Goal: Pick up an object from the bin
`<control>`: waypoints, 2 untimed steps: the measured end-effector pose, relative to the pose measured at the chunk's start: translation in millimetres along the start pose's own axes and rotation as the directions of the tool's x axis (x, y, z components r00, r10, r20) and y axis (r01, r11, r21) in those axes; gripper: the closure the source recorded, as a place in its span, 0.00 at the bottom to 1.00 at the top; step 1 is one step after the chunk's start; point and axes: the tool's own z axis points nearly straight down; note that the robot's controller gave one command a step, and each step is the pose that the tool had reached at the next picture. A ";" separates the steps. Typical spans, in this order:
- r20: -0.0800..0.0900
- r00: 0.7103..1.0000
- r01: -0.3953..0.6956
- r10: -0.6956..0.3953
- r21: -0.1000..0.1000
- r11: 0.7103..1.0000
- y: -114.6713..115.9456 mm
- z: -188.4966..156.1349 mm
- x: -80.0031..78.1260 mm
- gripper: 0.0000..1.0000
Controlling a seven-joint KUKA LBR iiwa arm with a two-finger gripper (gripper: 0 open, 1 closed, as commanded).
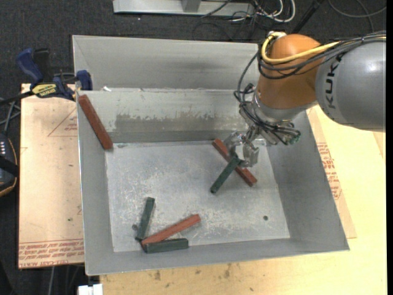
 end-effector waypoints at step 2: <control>0.004 0.999 -0.032 0.032 0.003 0.999 14.6 -30.9 21.7 0.00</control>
Offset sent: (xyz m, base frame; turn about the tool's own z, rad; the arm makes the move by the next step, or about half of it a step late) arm 0.0000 0.0000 0.0000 0.0000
